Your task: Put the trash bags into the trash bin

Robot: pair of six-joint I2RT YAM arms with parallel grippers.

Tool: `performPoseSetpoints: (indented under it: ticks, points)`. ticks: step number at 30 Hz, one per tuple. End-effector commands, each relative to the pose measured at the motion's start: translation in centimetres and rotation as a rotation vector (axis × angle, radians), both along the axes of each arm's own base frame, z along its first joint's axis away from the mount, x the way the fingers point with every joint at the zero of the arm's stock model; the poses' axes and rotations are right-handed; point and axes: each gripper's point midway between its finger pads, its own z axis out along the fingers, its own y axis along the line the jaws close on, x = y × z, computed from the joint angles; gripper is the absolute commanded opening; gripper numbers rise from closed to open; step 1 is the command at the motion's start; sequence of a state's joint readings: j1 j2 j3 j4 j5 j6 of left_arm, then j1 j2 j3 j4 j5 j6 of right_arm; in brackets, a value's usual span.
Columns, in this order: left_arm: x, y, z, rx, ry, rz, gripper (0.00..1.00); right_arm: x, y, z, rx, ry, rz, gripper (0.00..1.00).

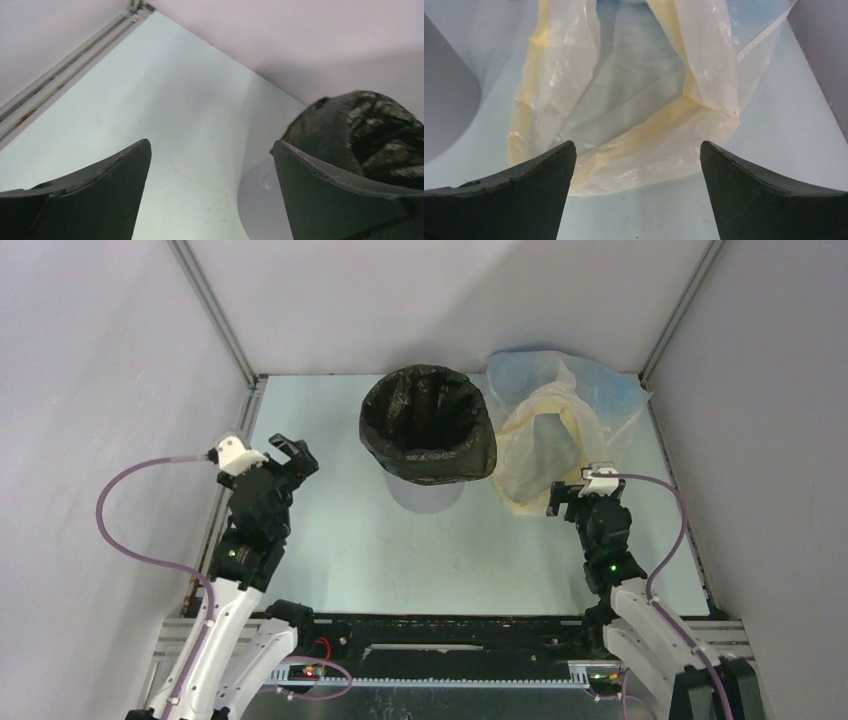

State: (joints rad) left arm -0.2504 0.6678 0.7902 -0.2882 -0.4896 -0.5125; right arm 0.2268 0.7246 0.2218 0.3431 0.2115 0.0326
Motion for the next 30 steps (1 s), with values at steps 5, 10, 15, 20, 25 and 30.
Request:
performPoseSetpoints:
  ticks: [5, 10, 15, 20, 25, 30]
  points:
    - [0.9, 3.1, -2.2, 0.061, -0.111, 0.180, 1.00, 2.6, -1.2, 1.1, -0.006, -0.151, -0.003, 1.00]
    - [1.9, 3.2, -4.2, 0.167, -0.117, 0.173, 1.00, 3.5, -2.4, -0.4, -0.011, -0.144, -0.042, 1.00]
    - [3.0, 2.7, -6.3, 0.271, -0.096, 0.115, 1.00, 3.8, -3.8, -1.4, 0.024, -0.165, -0.093, 0.99]
    - [3.7, 3.8, -7.9, 0.314, -0.072, 0.127, 1.00, 4.8, -4.4, -2.6, 0.028, -0.156, -0.121, 1.00]
    - [4.3, 4.4, -8.9, 0.344, -0.042, 0.128, 1.00, 6.0, -3.5, -3.2, 0.011, -0.081, -0.073, 1.00]
    - [4.5, 4.9, -9.7, 0.365, -0.033, 0.126, 1.00, 6.5, -3.7, -3.6, 0.023, -0.038, -0.064, 1.00]
